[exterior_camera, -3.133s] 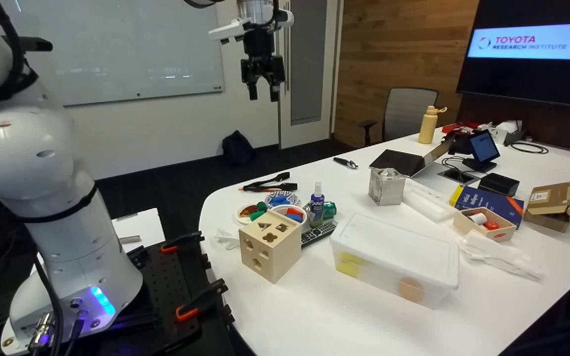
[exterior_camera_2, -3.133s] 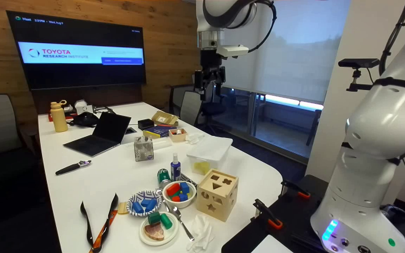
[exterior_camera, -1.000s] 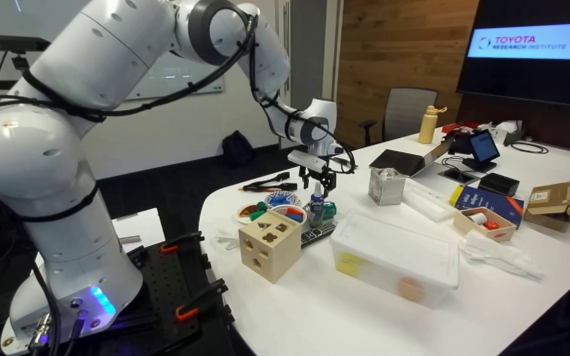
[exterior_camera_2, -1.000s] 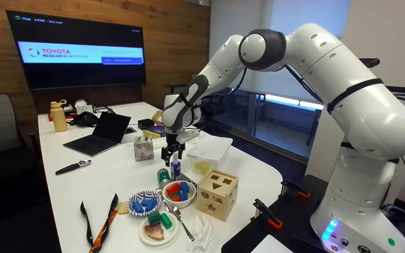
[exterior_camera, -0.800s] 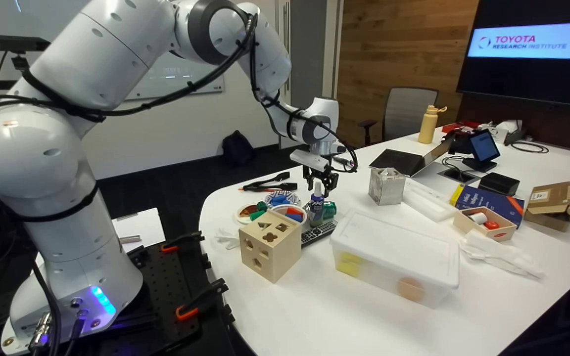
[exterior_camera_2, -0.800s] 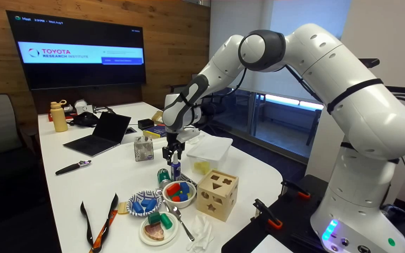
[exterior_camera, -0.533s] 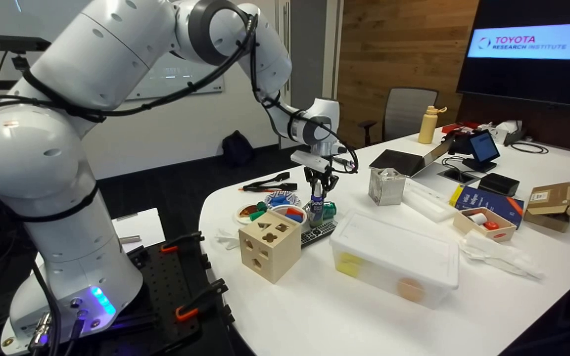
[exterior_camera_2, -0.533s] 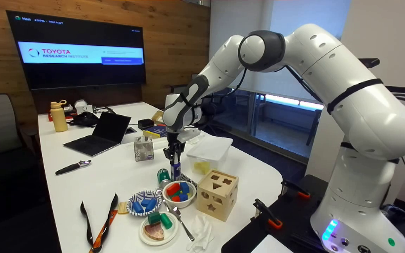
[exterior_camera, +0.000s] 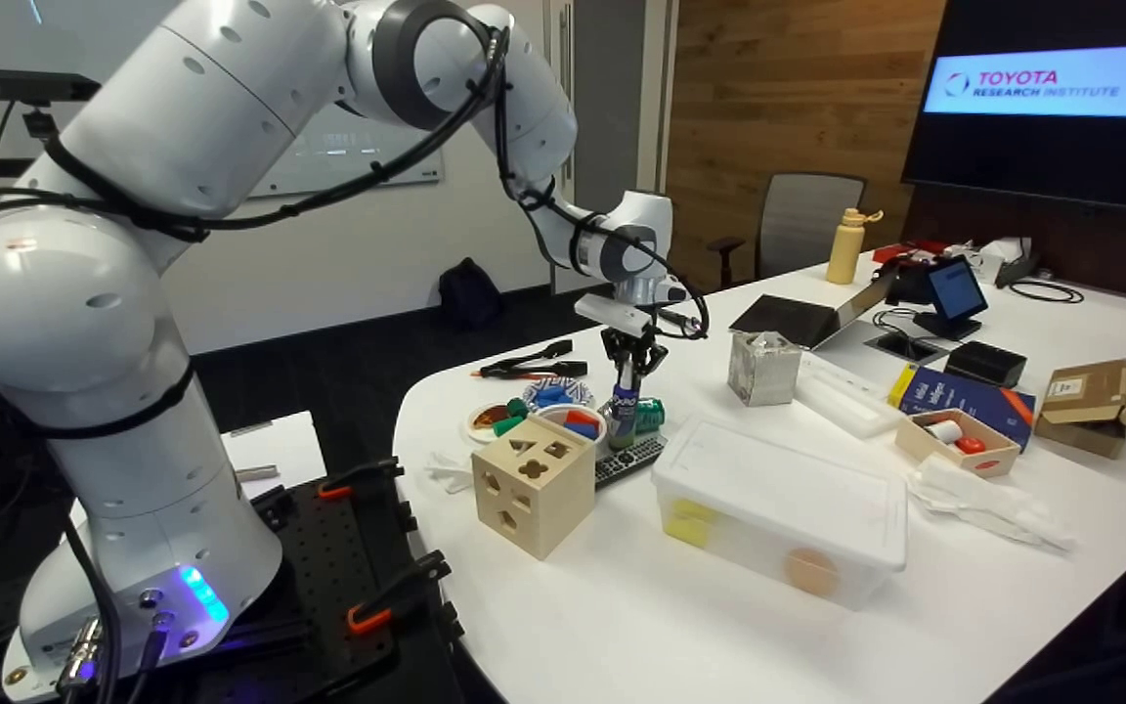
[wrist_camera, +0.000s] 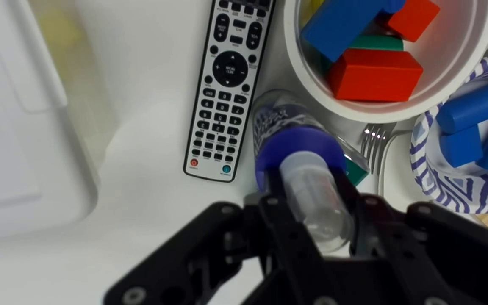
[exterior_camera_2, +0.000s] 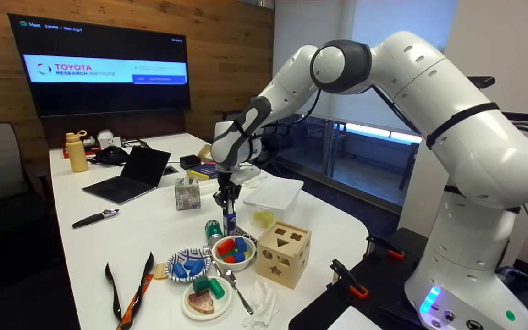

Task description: Move the blue bottle to the right.

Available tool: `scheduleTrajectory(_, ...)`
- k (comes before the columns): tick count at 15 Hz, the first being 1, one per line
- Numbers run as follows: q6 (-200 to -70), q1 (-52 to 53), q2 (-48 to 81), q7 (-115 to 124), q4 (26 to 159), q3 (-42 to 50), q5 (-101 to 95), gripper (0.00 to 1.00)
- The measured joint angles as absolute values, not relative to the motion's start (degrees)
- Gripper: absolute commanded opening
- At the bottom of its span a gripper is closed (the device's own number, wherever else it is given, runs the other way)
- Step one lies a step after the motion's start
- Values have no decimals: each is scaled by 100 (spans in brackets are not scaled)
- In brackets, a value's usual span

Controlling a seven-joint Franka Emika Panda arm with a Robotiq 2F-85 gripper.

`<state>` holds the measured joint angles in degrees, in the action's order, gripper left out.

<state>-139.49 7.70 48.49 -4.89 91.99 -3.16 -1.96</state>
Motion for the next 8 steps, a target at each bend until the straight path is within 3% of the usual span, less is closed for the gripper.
scheduleTrajectory(8,-13330,766,4043,142,9340,-309,-190,8)
